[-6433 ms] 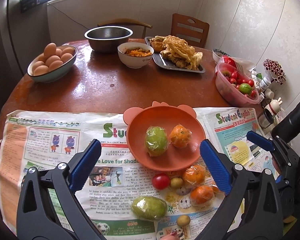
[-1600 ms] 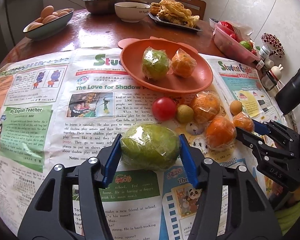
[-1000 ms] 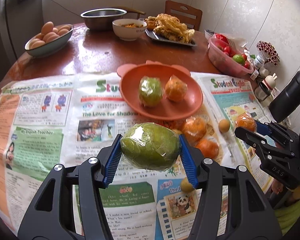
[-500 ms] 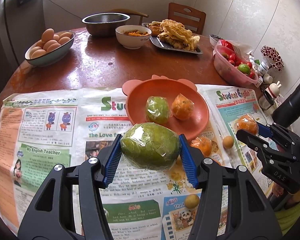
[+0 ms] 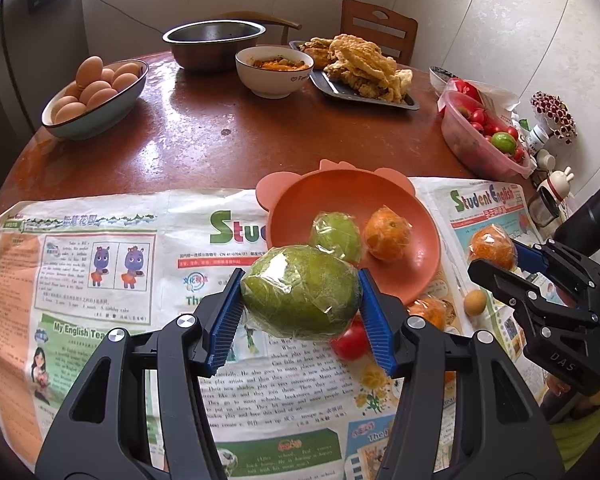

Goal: Organize fruits
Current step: 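Lift and carry both bagged fruits over the orange plate with both tools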

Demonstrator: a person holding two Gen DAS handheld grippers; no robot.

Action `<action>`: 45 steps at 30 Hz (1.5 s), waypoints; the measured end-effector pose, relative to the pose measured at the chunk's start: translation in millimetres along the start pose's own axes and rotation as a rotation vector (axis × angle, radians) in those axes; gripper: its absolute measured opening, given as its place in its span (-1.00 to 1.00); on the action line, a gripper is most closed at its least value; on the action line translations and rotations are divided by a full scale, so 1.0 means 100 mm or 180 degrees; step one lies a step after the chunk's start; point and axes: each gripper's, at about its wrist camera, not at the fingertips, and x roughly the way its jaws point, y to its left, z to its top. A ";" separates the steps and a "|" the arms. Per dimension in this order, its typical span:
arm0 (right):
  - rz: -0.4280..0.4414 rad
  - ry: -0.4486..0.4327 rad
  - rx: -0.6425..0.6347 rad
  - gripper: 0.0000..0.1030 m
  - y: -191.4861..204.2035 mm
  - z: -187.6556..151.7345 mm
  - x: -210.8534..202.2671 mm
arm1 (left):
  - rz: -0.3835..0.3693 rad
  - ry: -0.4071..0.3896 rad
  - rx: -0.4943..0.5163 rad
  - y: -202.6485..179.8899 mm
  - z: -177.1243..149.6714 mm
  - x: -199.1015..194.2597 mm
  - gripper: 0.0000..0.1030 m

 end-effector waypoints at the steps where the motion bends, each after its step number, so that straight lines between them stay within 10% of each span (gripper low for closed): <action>1: 0.0002 0.0011 -0.0004 -0.27 0.00 0.01 0.03 | -0.0001 0.0013 -0.0009 0.01 0.01 0.03 -0.08; 45: 0.0127 0.0327 -0.0171 -0.26 0.02 0.05 0.65 | -0.0078 0.0136 0.0071 -0.03 0.26 0.52 -0.07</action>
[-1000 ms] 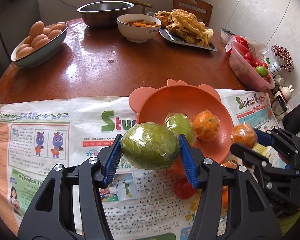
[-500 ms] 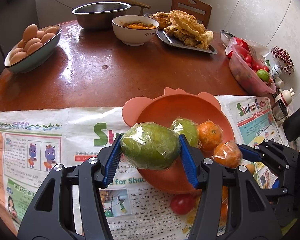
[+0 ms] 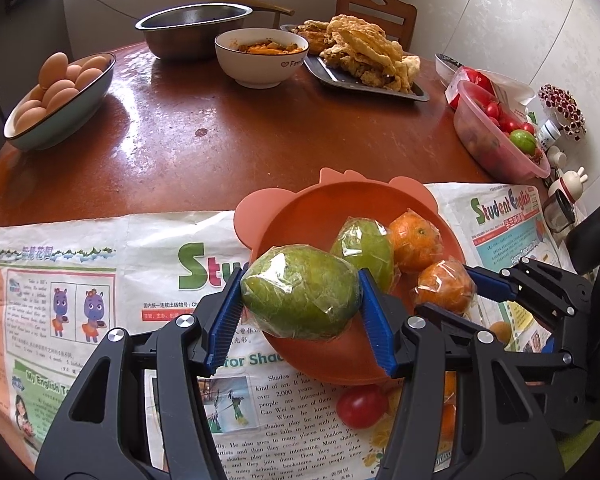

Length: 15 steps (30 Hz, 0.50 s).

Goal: Organize fruits
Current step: 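Lift and carry both bagged fruits over the orange plate with both tools, then lower both fruits into the orange plate and open both tools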

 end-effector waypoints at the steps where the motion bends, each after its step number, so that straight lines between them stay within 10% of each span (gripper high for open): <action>1: 0.0000 0.0002 -0.0008 -0.26 0.00 0.00 0.00 | -0.0006 0.0003 -0.0005 0.00 -0.01 -0.01 -0.07; 15: -0.0007 0.0005 -0.0032 -0.20 0.03 -0.01 -0.01 | -0.0010 0.0008 0.0004 0.00 -0.04 -0.02 -0.07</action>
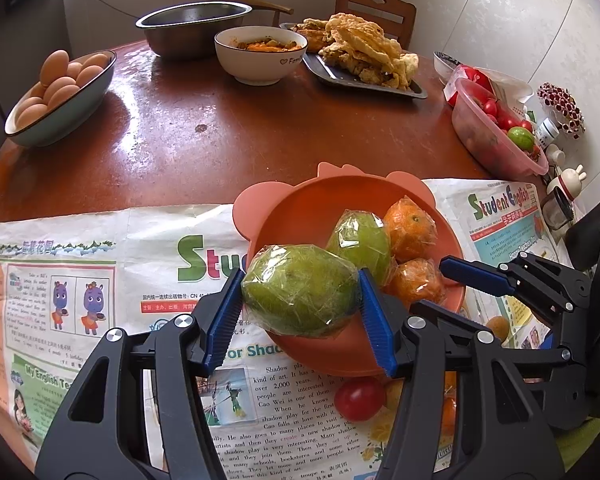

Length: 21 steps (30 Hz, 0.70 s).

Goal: Organize fruits
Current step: 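Lower both fruits into the orange plate and open both tools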

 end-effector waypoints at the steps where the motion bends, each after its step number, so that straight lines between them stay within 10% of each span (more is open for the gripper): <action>1: -0.0002 -0.0009 0.0001 -0.18 0.00 0.00 -0.01 | 0.0001 0.0000 0.0002 0.00 0.00 0.00 -0.07; 21: -0.0092 -0.0134 0.0101 -0.01 -0.06 -0.04 -0.24 | 0.0018 -0.0081 -0.0045 0.02 0.01 -0.11 0.11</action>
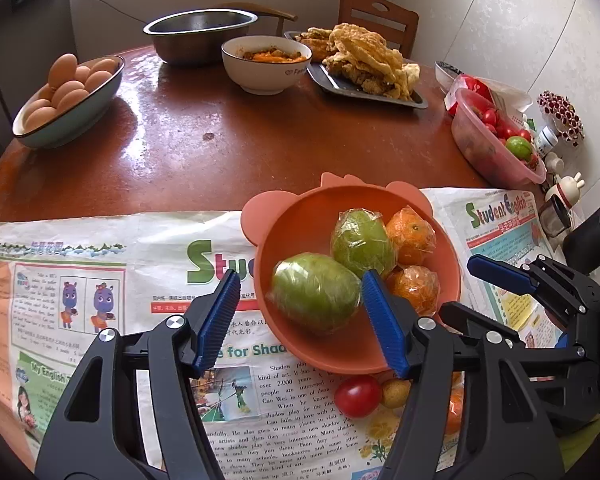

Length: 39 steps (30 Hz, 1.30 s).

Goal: Organize fruits
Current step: 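Lower both fruits into the orange plate and open both tools, then raise both open tools from the plate and pull back over the newspaper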

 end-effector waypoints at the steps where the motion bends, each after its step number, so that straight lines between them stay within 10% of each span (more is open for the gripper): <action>1: -0.0005 -0.0008 0.0004 0.00 0.00 0.00 -0.01 | 0.0006 -0.0008 -0.0003 0.00 0.00 -0.01 0.12; 23: -0.0165 -0.0259 0.0172 0.51 -0.09 0.03 -0.40 | 0.0159 -0.0201 -0.0045 -0.03 -0.08 -0.38 0.72; 39: -0.0336 -0.0536 0.0293 0.79 -0.15 0.06 -0.88 | 0.0167 -0.0420 -0.0015 -0.15 -0.15 -0.80 0.81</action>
